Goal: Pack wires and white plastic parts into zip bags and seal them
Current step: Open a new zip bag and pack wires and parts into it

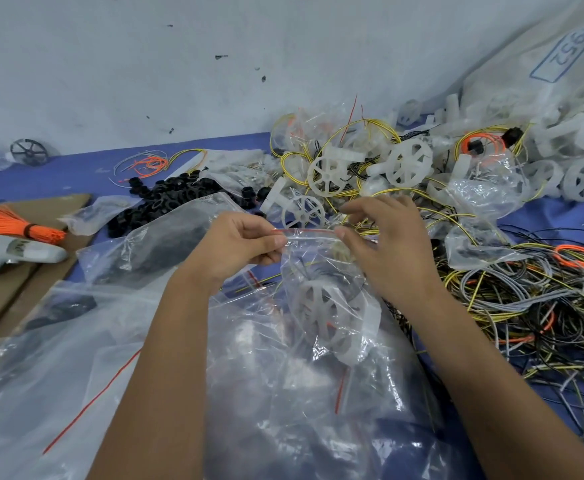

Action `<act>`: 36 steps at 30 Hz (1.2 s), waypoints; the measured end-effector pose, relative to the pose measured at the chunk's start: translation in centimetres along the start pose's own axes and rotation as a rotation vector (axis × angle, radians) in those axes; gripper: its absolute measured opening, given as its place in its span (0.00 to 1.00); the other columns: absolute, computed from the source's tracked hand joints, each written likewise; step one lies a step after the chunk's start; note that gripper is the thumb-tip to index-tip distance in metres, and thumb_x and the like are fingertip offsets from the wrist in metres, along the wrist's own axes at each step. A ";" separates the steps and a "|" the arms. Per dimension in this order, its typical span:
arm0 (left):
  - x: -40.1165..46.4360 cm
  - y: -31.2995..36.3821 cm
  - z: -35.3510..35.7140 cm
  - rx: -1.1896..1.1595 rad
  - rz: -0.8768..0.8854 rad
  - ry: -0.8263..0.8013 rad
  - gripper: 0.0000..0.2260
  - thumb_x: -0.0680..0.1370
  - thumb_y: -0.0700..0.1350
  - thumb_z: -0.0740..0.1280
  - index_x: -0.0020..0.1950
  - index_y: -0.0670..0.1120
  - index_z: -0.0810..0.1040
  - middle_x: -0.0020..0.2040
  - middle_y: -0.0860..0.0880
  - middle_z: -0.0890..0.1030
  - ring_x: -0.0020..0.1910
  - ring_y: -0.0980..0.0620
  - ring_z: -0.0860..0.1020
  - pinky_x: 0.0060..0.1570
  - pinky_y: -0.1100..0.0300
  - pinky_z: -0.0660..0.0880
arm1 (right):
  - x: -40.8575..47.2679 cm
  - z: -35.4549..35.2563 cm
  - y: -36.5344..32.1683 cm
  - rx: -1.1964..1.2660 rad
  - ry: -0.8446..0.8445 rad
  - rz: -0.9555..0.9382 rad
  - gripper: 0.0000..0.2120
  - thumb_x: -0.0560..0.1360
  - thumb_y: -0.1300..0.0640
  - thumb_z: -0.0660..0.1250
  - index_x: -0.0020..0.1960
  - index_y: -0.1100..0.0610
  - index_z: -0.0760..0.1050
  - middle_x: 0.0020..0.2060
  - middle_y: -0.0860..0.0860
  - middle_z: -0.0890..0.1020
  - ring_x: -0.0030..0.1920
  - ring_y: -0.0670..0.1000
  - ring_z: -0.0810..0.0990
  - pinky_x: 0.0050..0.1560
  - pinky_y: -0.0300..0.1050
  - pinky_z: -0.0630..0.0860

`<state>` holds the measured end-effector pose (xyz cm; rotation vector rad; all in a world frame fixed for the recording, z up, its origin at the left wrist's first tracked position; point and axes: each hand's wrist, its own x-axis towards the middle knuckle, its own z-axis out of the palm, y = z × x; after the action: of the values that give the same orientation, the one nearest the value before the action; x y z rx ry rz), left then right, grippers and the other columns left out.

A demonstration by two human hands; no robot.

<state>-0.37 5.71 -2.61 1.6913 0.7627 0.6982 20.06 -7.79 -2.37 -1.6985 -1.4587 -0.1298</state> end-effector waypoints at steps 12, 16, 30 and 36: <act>0.1 -0.4 -0.1 -0.003 0.107 -0.007 0.04 0.73 0.37 0.76 0.47 0.43 0.87 0.38 0.45 0.86 0.34 0.53 0.82 0.38 0.64 0.80 | 6.5 2.2 -2.6 0.061 -0.590 -0.120 0.04 0.74 0.55 0.77 0.44 0.55 0.87 0.34 0.45 0.84 0.36 0.42 0.81 0.41 0.41 0.79; 0.1 -0.6 -0.4 0.001 0.131 0.030 0.02 0.70 0.40 0.78 0.41 0.46 0.87 0.37 0.44 0.86 0.33 0.53 0.81 0.36 0.63 0.79 | 6.9 2.9 -2.4 0.125 -0.627 -0.096 0.04 0.73 0.55 0.78 0.43 0.55 0.87 0.31 0.43 0.83 0.32 0.39 0.79 0.35 0.31 0.74; 0.5 -1.5 -0.4 0.070 0.136 0.079 0.07 0.77 0.33 0.73 0.41 0.43 0.83 0.34 0.47 0.83 0.33 0.52 0.79 0.37 0.60 0.78 | 7.2 3.5 -1.0 0.158 -0.637 -0.091 0.03 0.73 0.58 0.77 0.42 0.56 0.86 0.32 0.44 0.84 0.32 0.38 0.78 0.35 0.29 0.72; 0.5 -1.6 0.0 0.062 0.125 0.060 0.06 0.78 0.34 0.73 0.44 0.43 0.84 0.35 0.47 0.83 0.34 0.51 0.78 0.37 0.62 0.77 | 6.9 3.4 -1.3 0.139 -0.587 -0.145 0.03 0.73 0.59 0.77 0.42 0.58 0.86 0.34 0.48 0.85 0.34 0.41 0.79 0.37 0.32 0.74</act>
<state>-0.27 6.47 -4.08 1.7932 0.7314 0.8226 19.63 -0.42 0.21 -1.5842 -1.9649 0.4179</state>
